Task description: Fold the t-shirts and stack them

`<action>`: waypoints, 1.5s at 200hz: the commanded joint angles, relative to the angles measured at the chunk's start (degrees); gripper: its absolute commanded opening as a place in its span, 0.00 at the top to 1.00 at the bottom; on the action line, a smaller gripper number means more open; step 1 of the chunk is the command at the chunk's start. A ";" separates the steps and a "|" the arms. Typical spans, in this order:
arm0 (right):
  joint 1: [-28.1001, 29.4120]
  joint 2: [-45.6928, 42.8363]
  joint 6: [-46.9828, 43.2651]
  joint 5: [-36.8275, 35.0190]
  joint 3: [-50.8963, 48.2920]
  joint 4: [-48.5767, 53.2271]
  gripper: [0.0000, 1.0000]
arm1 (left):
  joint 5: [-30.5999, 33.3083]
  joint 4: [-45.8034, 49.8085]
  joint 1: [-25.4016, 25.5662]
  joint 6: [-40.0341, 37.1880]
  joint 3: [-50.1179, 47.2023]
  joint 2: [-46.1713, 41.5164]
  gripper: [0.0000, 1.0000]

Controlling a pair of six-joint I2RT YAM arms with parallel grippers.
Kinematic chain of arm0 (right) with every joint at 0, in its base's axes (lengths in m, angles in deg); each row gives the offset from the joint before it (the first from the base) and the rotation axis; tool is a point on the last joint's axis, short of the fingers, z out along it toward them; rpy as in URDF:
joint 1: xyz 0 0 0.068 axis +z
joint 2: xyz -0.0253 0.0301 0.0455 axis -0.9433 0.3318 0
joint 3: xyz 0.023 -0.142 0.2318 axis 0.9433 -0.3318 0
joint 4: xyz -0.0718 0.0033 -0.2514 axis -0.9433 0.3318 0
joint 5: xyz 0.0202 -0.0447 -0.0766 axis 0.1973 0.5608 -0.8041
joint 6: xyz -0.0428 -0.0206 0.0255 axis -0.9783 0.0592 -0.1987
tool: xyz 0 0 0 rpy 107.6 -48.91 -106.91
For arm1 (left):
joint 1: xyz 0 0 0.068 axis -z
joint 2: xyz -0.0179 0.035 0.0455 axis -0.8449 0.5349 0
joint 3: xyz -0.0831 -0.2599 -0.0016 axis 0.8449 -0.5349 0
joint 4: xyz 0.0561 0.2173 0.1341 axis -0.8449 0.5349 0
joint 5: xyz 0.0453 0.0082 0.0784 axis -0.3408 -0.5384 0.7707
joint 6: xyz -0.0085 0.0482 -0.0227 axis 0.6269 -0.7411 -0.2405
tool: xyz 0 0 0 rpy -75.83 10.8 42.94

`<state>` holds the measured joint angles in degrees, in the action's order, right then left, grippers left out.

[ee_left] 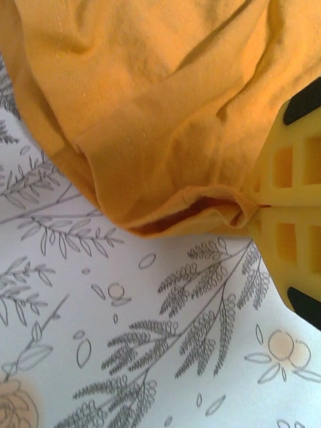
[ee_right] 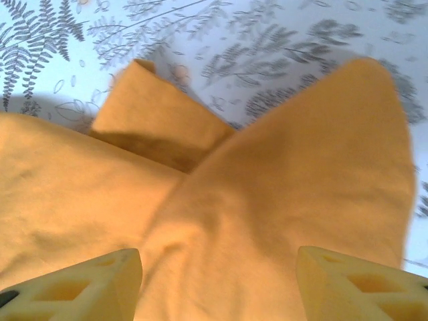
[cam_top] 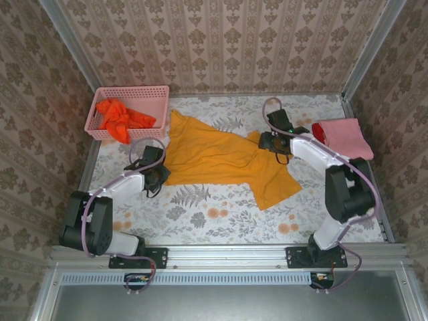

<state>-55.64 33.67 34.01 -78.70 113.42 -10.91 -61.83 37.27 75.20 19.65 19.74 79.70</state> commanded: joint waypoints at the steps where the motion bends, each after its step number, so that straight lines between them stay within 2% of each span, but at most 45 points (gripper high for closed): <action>1: -3.76 -8.81 2.67 -2.07 -8.04 -1.45 0.37 | 0.85 0.30 -0.40 1.71 -1.95 -2.97 1.00; 21: -8.83 -12.96 4.50 1.40 -14.88 -2.88 0.43 | 1.59 0.69 -0.48 2.19 -2.91 -4.19 1.00; 47: -13.17 -12.02 3.83 8.59 -18.09 -3.18 0.53 | 1.61 0.81 -0.49 2.12 -2.80 -3.90 1.00; 62: -13.40 -9.71 3.18 10.53 -17.47 -2.06 0.60 | 1.09 0.86 -0.48 1.94 -2.35 -3.43 1.00; 88: -13.32 -6.02 1.01 15.69 -16.83 -2.49 0.64 | 0.94 0.84 -0.45 2.06 -2.08 -3.24 1.00; 137: -13.01 -0.36 -0.67 17.47 -15.45 -3.34 0.68 | 0.78 0.94 -0.40 1.94 -2.08 -3.32 1.00; 165: -12.87 1.37 -0.57 19.79 -15.25 -3.90 0.74 | 0.81 1.00 -0.41 1.82 -1.99 -3.28 1.00; 173: -12.79 1.61 -0.67 19.92 -15.07 -3.50 0.80 | 0.85 0.87 -0.40 1.84 -1.91 -3.28 1.00; 183: -12.79 1.51 -0.67 19.85 -15.02 -2.99 0.98 | 0.81 0.80 -0.41 1.76 -1.90 -3.25 1.00; 188: -12.79 1.29 -0.58 19.77 -15.10 -2.77 1.00 | 0.85 0.80 -0.40 1.76 -1.90 -3.29 1.00; 209: -12.79 -2.47 0.27 18.10 -16.12 -1.36 1.00 | 0.75 0.90 -0.45 1.68 -1.86 -3.50 1.00; 242: -11.59 -18.23 6.00 12.85 -20.85 4.69 1.00 | 1.55 1.87 -0.47 1.23 -1.56 -4.98 1.00; 280: -6.81 -33.37 13.12 9.85 -24.28 15.81 1.00 | 1.54 1.71 -0.53 1.41 -1.33 -5.18 1.00; 300: -2.36 -39.05 19.39 7.59 -26.16 20.21 1.00 | 1.33 1.78 -0.58 1.15 -0.99 -5.16 1.00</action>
<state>-61.98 -0.58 44.29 -66.96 90.19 -1.11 -61.15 37.75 75.14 20.72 17.31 75.48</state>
